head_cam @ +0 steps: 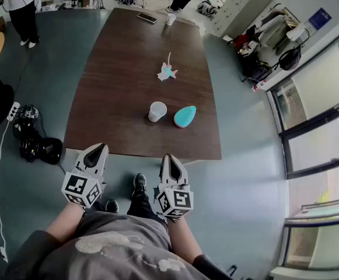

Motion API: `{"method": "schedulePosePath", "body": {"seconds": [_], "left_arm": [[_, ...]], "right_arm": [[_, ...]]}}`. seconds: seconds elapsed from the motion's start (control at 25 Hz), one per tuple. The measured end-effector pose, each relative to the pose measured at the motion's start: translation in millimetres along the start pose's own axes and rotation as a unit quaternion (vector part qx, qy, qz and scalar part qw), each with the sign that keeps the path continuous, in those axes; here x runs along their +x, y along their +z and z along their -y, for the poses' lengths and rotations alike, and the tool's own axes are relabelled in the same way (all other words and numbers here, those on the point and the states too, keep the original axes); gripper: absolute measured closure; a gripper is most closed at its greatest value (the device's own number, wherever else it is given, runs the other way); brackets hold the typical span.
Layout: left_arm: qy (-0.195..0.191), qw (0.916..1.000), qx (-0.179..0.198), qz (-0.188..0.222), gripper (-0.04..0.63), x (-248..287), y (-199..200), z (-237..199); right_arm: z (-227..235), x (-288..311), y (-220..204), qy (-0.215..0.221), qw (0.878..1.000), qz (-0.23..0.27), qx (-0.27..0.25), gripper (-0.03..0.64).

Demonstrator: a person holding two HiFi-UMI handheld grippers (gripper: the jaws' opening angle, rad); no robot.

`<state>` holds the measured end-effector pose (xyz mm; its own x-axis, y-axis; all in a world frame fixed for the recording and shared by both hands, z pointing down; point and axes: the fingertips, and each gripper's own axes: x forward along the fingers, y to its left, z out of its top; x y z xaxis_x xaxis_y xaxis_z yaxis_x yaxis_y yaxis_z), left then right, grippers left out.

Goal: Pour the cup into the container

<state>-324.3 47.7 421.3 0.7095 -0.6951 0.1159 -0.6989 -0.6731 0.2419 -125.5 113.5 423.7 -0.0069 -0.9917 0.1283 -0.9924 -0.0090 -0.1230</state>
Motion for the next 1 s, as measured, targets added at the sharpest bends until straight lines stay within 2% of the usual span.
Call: {"method": "schedulePosePath", "body": {"seconds": [0.24, 0.52, 0.68, 0.84, 1.0], "left_arm": [[0.006, 0.9999, 0.015, 0.006, 0.588, 47.8, 1.0, 4.8], [0.023, 0.9996, 0.017, -0.003, 0.588, 109.4, -1.1, 7.9], [0.029, 0.9994, 0.016, -0.009, 0.588, 136.5, -6.5, 8.1], [0.030, 0.9991, 0.023, -0.022, 0.588, 155.7, -13.3, 8.1], [0.043, 0.9985, 0.021, -0.028, 0.588, 172.1, -20.5, 2.2]], "right_arm": [[31.9, 44.1, -8.0, 0.021, 1.000, -0.017, 0.002, 0.629], [57.2, 97.6, -15.5, 0.070, 0.997, -0.041, -0.006, 0.615], [65.1, 120.4, -24.5, 0.101, 0.993, -0.055, -0.009, 0.550], [67.2, 140.1, -35.2, 0.125, 0.989, -0.072, -0.015, 0.414], [72.4, 158.2, -48.2, 0.134, 0.986, -0.097, -0.016, 0.341]]}}
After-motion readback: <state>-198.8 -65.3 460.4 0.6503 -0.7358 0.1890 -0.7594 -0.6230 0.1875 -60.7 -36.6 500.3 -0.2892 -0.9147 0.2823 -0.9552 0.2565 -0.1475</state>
